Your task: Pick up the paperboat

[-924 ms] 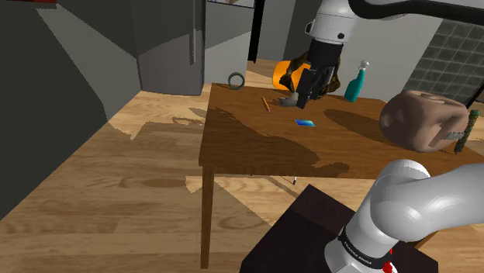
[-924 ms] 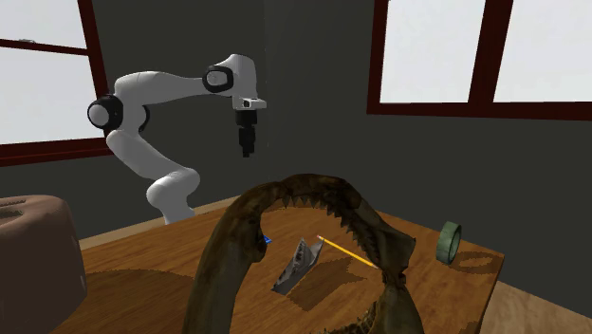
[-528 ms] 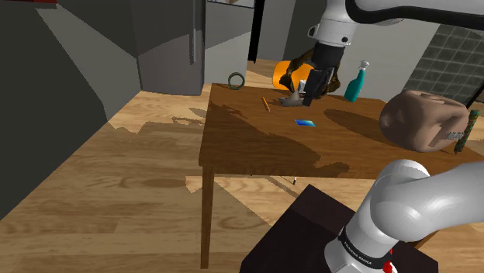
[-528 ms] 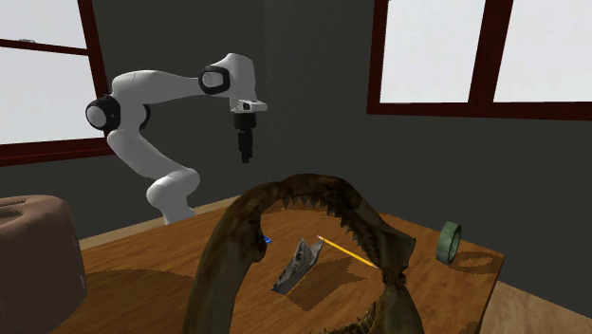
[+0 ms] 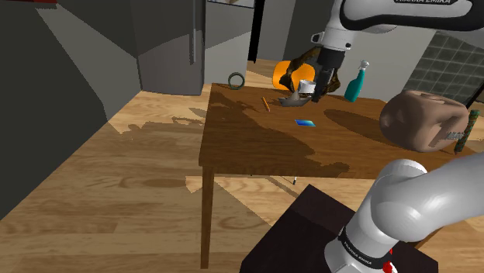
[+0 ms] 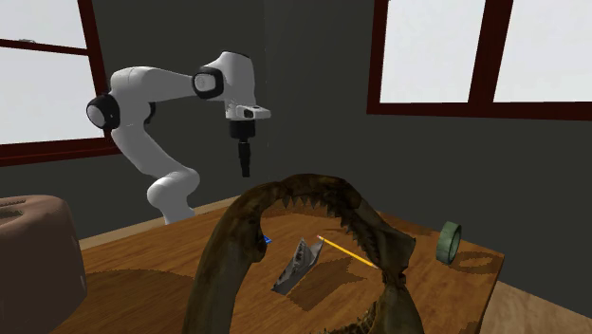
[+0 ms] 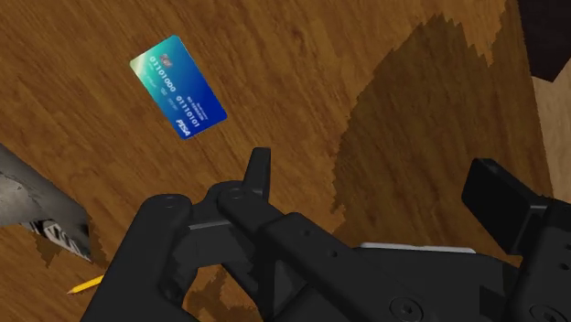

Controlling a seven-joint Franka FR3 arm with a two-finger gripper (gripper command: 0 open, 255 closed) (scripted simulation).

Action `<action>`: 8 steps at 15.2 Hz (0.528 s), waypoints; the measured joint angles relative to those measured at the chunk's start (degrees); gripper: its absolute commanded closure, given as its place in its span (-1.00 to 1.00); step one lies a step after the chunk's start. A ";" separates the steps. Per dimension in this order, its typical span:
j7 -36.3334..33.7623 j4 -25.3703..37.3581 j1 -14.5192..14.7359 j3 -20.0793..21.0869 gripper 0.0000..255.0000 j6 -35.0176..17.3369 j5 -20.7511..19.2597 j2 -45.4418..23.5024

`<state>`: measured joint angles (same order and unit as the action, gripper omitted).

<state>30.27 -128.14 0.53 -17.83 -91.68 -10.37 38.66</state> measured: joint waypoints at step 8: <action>20.36 9.32 2.86 -13.42 -1.00 -4.02 -0.73 -13.15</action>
<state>50.62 -118.82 3.39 -31.25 -95.70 -11.10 25.52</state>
